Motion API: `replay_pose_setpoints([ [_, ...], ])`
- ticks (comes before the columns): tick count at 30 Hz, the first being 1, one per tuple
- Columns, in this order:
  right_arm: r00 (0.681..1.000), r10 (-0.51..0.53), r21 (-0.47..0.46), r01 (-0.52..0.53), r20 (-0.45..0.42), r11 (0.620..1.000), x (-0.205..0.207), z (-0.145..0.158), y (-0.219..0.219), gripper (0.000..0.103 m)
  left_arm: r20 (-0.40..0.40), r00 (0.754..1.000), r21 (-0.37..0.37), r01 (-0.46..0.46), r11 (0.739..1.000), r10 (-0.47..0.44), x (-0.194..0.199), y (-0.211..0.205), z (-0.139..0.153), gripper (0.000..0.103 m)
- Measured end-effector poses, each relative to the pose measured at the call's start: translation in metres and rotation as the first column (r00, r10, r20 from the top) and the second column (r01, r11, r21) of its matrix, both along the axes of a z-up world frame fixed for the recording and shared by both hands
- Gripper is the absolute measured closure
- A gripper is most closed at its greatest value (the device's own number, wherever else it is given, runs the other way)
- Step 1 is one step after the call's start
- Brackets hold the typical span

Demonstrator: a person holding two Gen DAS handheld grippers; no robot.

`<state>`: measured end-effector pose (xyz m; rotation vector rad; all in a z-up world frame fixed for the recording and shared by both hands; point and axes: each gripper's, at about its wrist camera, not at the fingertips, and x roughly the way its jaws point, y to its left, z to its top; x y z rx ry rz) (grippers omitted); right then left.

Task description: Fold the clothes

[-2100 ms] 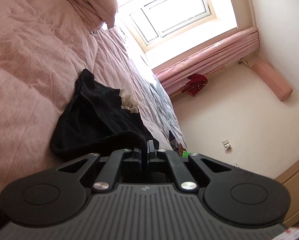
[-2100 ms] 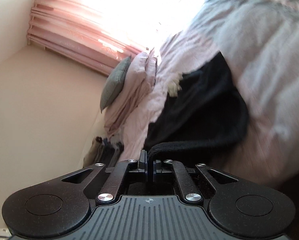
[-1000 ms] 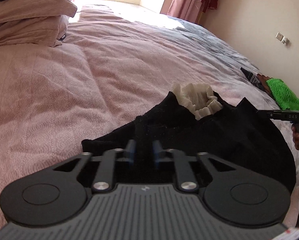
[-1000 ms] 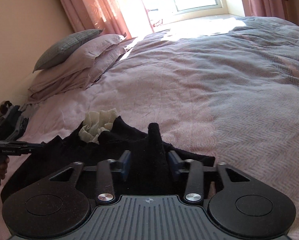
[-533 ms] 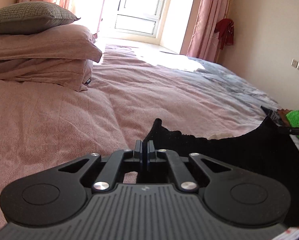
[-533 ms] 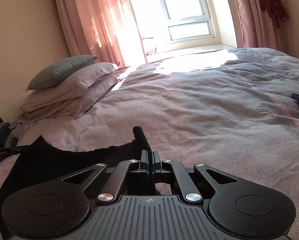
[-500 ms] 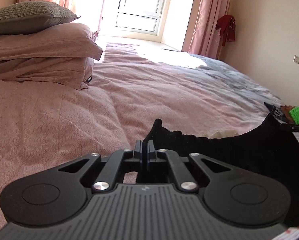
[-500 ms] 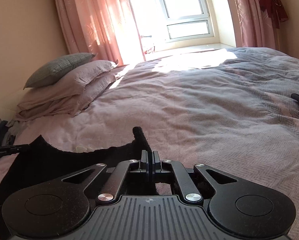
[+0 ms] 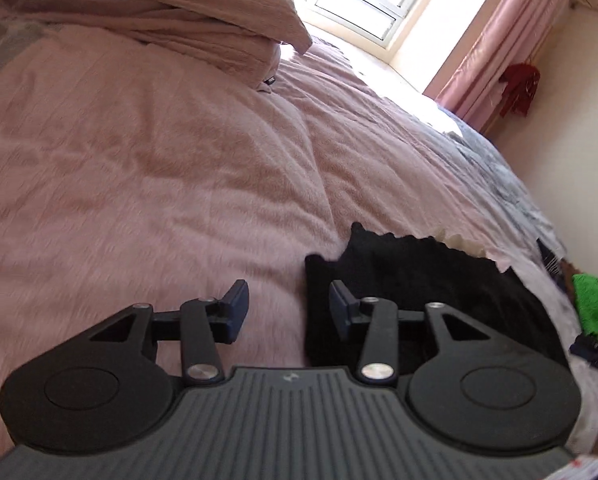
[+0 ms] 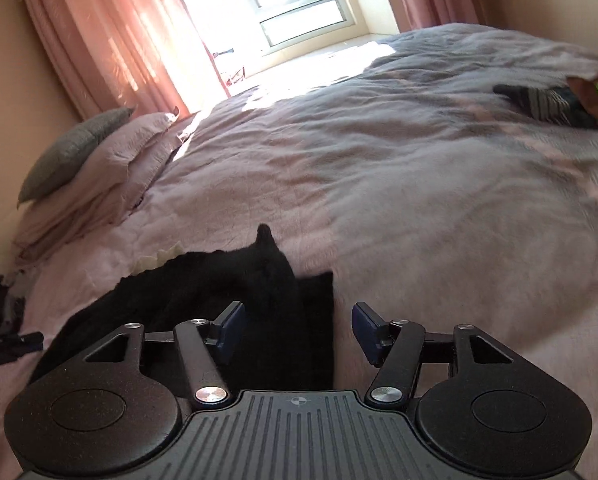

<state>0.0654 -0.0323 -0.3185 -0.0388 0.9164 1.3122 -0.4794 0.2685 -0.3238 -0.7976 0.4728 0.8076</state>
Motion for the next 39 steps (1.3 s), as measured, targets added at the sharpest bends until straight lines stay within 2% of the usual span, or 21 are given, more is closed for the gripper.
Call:
replay_pose_setpoints([
  [4, 0.991, -0.047, -0.027, 0.044, -0.126, 0.999, -0.007, -0.017, -0.048, 0.044, 0.113, 0.994, -0.091, 0.01, 0.996, 0.001, -0.037, -0.047, -0.003, 0.063],
  [7, 0.975, -0.071, -0.01, 0.07, -0.213, 0.997, -0.014, -0.027, -0.063, 0.044, 0.156, 0.987, -0.136, -0.013, 0.991, 0.034, -0.046, -0.068, -0.014, 0.057],
  [8, 0.968, -0.076, 0.002, 0.079, -0.239, 0.997, -0.016, -0.03, -0.065, 0.044, 0.15, 0.988, -0.143, -0.021, 0.99, 0.043, -0.045, -0.072, -0.018, 0.057],
  [9, 0.963, -0.079, 0.007, 0.083, -0.259, 0.997, -0.018, -0.032, -0.064, 0.044, 0.152, 0.987, -0.149, -0.022, 0.989, 0.045, -0.044, -0.075, -0.022, 0.065],
  [10, 0.96, -0.076, 0.01, 0.082, -0.27, 0.997, -0.02, -0.032, -0.061, 0.057, 0.155, 0.987, -0.148, -0.012, 0.989, 0.035, -0.043, -0.078, -0.024, 0.074],
  [11, 0.964, -0.074, 0.005, 0.078, -0.257, 0.997, -0.022, -0.031, -0.058, 0.101, 0.14, 0.99, -0.133, -0.008, 0.991, 0.027, -0.04, -0.08, -0.024, 0.095],
  [12, 0.966, -0.093, -0.005, 0.095, -0.241, 0.995, -0.023, -0.028, -0.056, 0.101, 0.124, 0.992, -0.111, -0.008, 0.994, 0.022, -0.038, -0.081, -0.021, 0.1],
  [14, 0.974, -0.132, 0.012, 0.136, -0.183, 0.991, -0.019, -0.015, -0.06, 0.102, 0.108, 0.994, -0.051, -0.021, 0.998, 0.027, -0.04, -0.084, -0.01, 0.1],
  [15, 0.971, -0.161, 0.015, 0.166, -0.179, 0.986, -0.015, -0.012, -0.064, 0.102, 0.102, 0.994, -0.017, -0.025, 1.0, 0.027, -0.043, -0.085, -0.006, 0.1],
  [17, 0.964, -0.168, -0.021, 0.167, -0.207, 0.986, -0.01, -0.021, -0.064, 0.102, 0.08, 0.997, -0.003, -0.017, 1.0, 0.017, -0.045, -0.085, -0.009, 0.099],
  [19, 0.972, -0.161, -0.108, 0.144, -0.171, 0.984, -0.018, -0.036, -0.056, 0.101, -0.004, 1.0, -0.023, 0.0, 1.0, 0.0, -0.035, -0.087, -0.026, 0.098],
  [21, 0.977, -0.156, -0.125, 0.138, -0.143, 0.982, -0.023, -0.038, -0.052, 0.099, -0.054, 0.998, 0.007, 0.012, 1.0, -0.012, -0.027, -0.091, -0.031, 0.095],
  [22, 0.985, -0.136, -0.136, 0.121, -0.109, 0.983, -0.025, -0.031, -0.049, 0.091, -0.068, 0.998, 0.011, 0.014, 1.0, -0.013, -0.025, -0.091, -0.027, 0.093],
  [25, 0.994, -0.078, -0.151, 0.088, 0.07, 0.985, -0.032, -0.006, -0.043, 0.053, -0.102, 0.995, 0.05, 0.021, 0.999, -0.016, -0.026, -0.087, -0.009, 0.078],
  [26, 0.989, -0.071, -0.127, 0.087, 0.13, 0.988, -0.034, 0.002, -0.041, 0.05, -0.114, 0.993, 0.075, 0.019, 0.997, -0.01, -0.027, -0.083, -0.003, 0.075],
  [29, 0.983, -0.04, -0.064, 0.053, 0.182, 0.997, -0.026, 0.015, -0.022, 0.049, -0.121, 0.993, 0.125, 0.01, 0.992, 0.005, -0.02, -0.057, 0.016, 0.072],
  [32, 0.985, 0.003, 0.006, -0.004, 0.173, 1.0, -0.017, 0.014, 0.017, 0.049, -0.085, 0.995, 0.138, 0.066, 0.988, -0.054, 0.012, -0.024, 0.026, 0.067],
  [34, 0.987, 0.031, 0.014, -0.033, 0.161, 0.999, -0.011, 0.008, 0.049, 0.049, -0.061, 0.993, 0.125, 0.11, 0.986, -0.103, 0.042, 0.0, 0.027, 0.061],
  [36, 0.99, 0.056, 0.029, -0.06, 0.133, 0.998, -0.005, 0.001, 0.079, 0.049, -0.033, 0.989, 0.088, 0.144, 0.986, -0.142, 0.072, 0.022, 0.021, 0.041],
  [38, 0.992, 0.084, 0.027, -0.087, 0.093, 0.996, 0.001, -0.006, 0.107, 0.049, -0.042, 0.987, 0.071, 0.16, 0.985, -0.157, 0.098, 0.042, 0.012, 0.032],
  [39, 0.992, 0.095, 0.016, -0.097, 0.077, 0.995, 0.003, -0.01, 0.117, 0.049, -0.059, 0.985, 0.055, 0.166, 0.985, -0.163, 0.108, 0.05, 0.006, 0.032],
])
